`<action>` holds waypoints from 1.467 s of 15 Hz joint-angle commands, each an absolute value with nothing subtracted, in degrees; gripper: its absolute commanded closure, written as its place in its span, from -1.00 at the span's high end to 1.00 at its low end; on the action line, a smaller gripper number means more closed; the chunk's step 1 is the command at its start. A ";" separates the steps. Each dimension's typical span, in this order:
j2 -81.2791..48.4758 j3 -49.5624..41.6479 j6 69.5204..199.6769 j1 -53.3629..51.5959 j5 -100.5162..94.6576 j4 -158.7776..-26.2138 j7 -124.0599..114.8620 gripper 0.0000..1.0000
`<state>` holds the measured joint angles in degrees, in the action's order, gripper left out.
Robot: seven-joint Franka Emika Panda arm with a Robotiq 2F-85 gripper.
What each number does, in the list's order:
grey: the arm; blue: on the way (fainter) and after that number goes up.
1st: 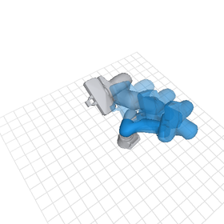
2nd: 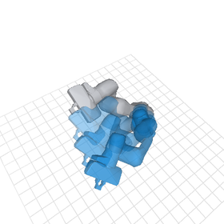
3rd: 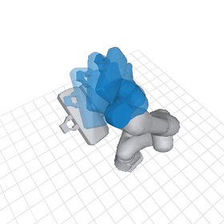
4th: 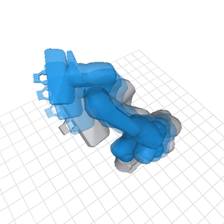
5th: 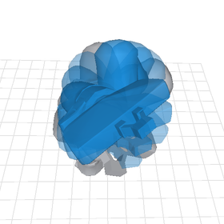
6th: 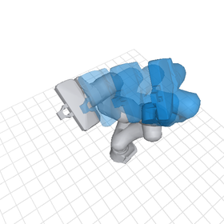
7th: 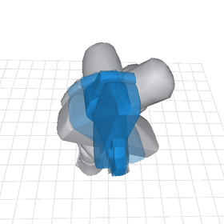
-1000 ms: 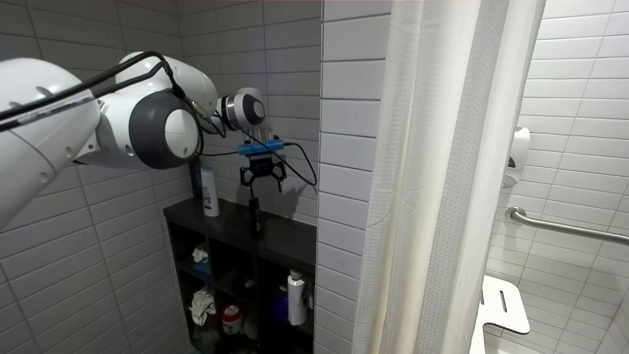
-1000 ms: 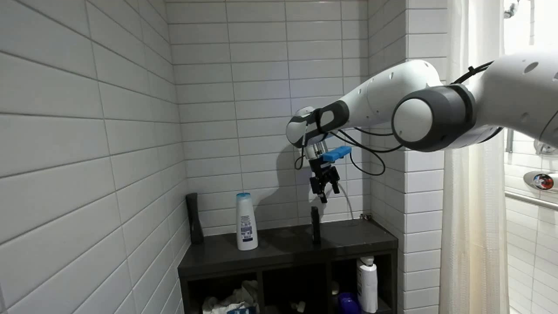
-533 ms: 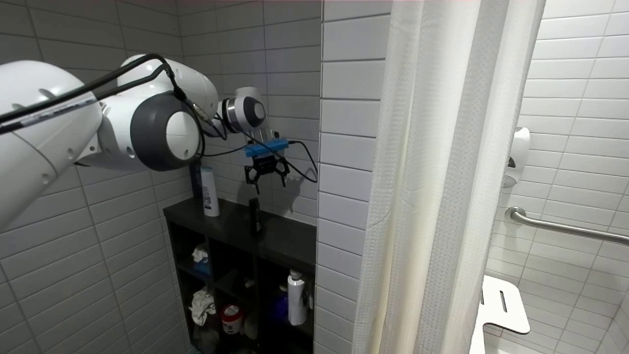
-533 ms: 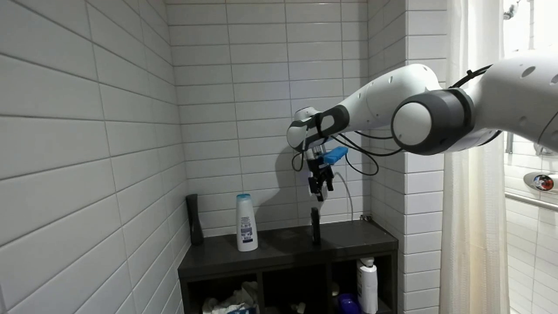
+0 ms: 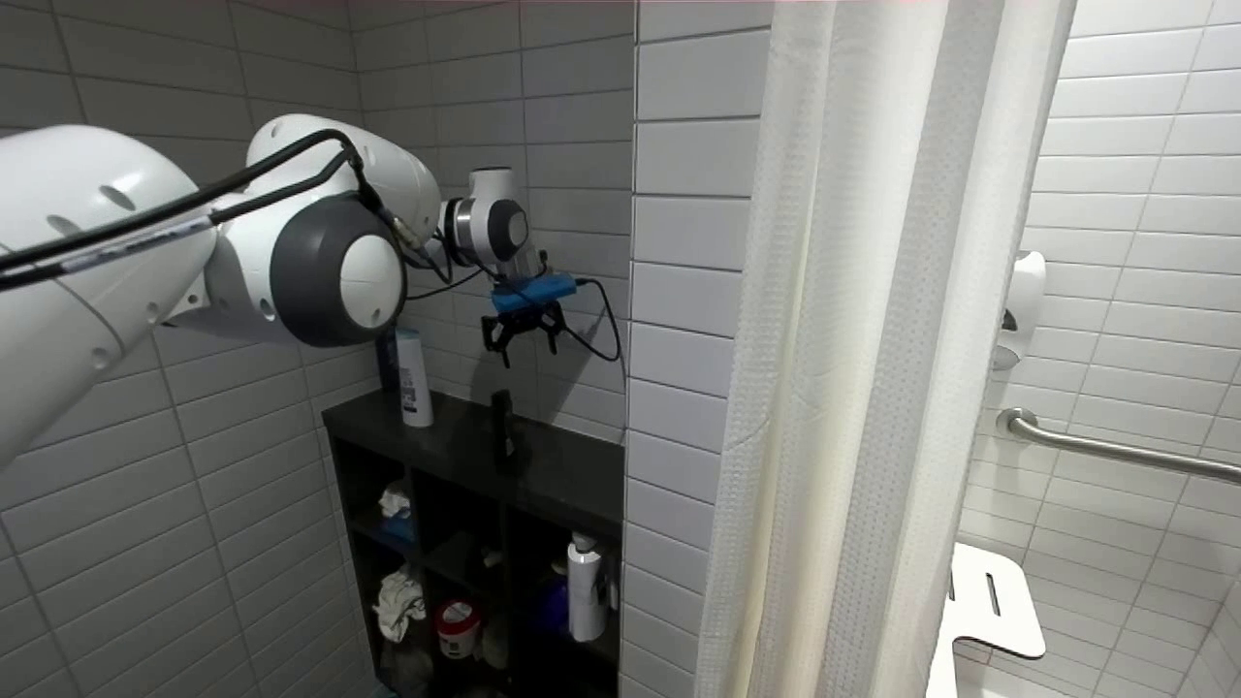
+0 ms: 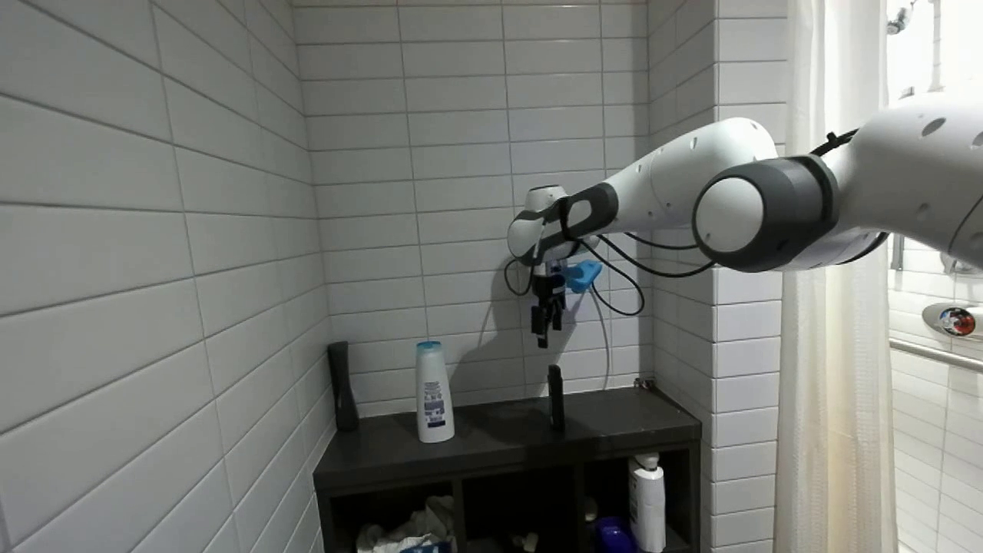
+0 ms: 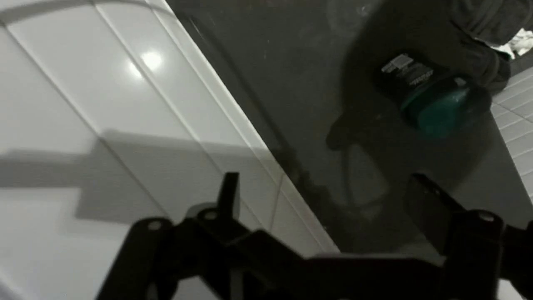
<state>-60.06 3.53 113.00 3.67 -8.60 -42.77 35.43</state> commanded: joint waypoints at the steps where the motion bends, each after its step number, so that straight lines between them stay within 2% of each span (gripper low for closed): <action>1: -60.16 7.35 116.58 6.06 -4.91 -42.99 40.77 1.00; 8: -59.62 11.34 110.80 8.39 0.96 -43.01 42.52 1.00; 22: -59.98 8.84 100.15 7.28 -0.09 -41.38 31.39 1.00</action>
<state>-60.07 9.74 102.67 7.79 0.51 -42.59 33.70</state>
